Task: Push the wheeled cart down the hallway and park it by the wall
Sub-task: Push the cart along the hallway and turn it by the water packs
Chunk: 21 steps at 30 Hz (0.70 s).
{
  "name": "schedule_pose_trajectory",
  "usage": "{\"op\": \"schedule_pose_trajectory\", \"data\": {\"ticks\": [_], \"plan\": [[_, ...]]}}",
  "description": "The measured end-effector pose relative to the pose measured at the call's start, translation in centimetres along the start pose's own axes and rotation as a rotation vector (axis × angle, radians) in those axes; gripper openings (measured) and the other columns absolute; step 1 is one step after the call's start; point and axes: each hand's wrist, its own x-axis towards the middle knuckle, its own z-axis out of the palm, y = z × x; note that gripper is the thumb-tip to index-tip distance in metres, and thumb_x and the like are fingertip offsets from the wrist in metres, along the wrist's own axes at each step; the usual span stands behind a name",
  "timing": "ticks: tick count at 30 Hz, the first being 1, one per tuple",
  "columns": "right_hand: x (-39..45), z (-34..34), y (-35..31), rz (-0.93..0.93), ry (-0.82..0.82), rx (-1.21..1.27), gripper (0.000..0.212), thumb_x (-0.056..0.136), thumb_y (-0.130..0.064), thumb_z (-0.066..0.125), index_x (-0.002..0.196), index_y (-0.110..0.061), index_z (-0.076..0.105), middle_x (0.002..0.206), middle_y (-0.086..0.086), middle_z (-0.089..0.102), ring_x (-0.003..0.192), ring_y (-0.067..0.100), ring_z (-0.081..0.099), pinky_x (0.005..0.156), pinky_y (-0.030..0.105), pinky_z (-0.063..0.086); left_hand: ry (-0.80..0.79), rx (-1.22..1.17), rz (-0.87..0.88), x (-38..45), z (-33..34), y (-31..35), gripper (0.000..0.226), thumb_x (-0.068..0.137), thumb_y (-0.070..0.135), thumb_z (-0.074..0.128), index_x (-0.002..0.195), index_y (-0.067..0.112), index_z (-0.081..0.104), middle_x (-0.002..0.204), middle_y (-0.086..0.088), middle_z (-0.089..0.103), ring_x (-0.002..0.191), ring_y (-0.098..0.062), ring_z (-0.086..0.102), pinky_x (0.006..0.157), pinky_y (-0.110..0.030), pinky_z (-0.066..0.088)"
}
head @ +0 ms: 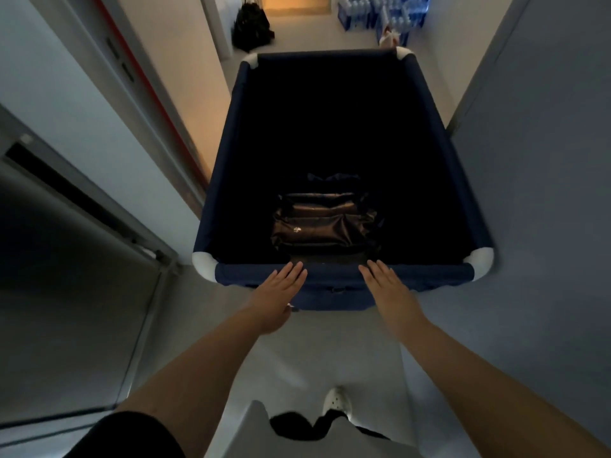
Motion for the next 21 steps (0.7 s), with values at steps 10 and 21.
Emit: {"op": "schedule_pose_trajectory", "data": {"ticks": [10,21], "plan": [[11.2,-3.8,3.6,0.007,0.02,0.16,0.083,0.081,0.012,0.054,0.145,-0.021,0.013,0.156,0.002,0.017,0.144,0.02,0.012,0.107,0.028,0.035,0.032,-0.07,0.044,10.1,-3.8,-6.7,0.074,0.094,0.017,0.044,0.147,0.016,-0.007,0.158,-0.005,-0.012,0.143,-0.021,-0.013,0.116,-0.036,-0.005],[26.0,-7.7,6.7,0.11,0.057,0.18,0.069,0.089,0.004,0.05,0.144,-0.019,0.017,0.155,0.001,0.021,0.143,0.019,0.014,0.111,0.027,0.027,0.078,-0.106,0.108,22.5,-10.0,-14.5,0.075,0.091,0.007,0.041,0.147,0.015,-0.006,0.158,-0.005,-0.011,0.143,-0.02,-0.013,0.115,-0.034,-0.007]]}}
